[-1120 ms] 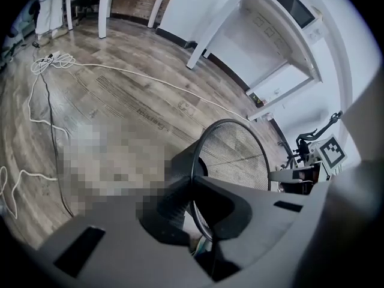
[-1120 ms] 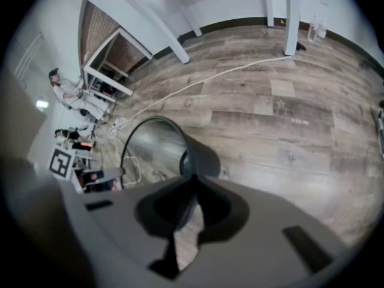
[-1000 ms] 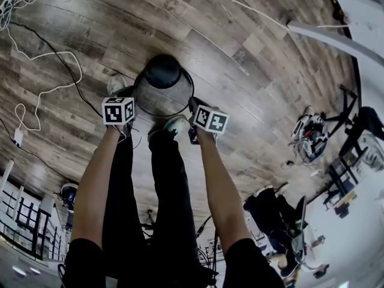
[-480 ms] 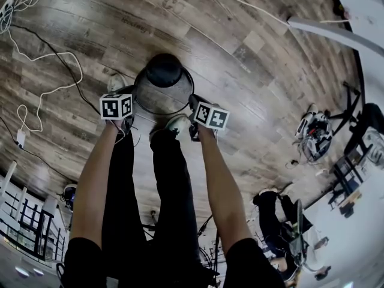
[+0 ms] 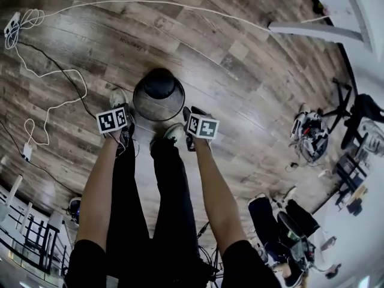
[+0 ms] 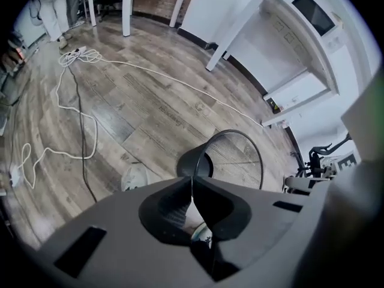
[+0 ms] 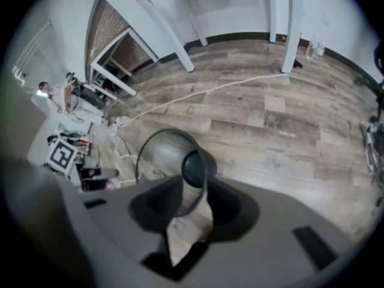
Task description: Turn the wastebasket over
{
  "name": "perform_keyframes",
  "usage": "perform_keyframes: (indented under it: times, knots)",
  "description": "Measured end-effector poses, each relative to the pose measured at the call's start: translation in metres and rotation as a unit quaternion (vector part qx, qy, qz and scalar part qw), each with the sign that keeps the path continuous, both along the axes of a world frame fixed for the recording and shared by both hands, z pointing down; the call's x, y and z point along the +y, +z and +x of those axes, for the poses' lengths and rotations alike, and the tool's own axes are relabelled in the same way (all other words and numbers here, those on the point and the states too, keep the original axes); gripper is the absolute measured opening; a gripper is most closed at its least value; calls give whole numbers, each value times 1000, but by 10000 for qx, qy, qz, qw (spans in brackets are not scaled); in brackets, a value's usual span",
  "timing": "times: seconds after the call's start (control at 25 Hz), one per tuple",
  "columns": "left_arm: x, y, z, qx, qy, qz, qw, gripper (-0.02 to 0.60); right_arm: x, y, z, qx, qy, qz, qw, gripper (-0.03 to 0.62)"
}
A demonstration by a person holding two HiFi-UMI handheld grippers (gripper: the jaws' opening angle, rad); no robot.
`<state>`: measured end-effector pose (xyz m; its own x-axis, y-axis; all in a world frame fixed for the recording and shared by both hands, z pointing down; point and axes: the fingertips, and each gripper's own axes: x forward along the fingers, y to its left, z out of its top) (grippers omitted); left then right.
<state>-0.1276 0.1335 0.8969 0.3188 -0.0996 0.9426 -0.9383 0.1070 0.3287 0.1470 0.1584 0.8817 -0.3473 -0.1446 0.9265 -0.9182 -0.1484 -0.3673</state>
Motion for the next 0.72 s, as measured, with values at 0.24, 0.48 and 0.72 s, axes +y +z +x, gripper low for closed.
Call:
perform_keyframes:
  times: [0.24, 0.48, 0.72]
  knots:
    - [-11, -104, 0, -139, 421, 291, 9986, 34, -21, -111, -5, -126, 571, 547, 9968, 58]
    - [-17, -252, 28, -275, 1222, 1301, 9836, 32, -16, -236, 1, -166, 1069, 925, 9898, 35]
    - [-55, -402, 50, -2, 1433, 2775, 9500, 32, -48, -376, -1, 43, 949, 2164, 9717, 32]
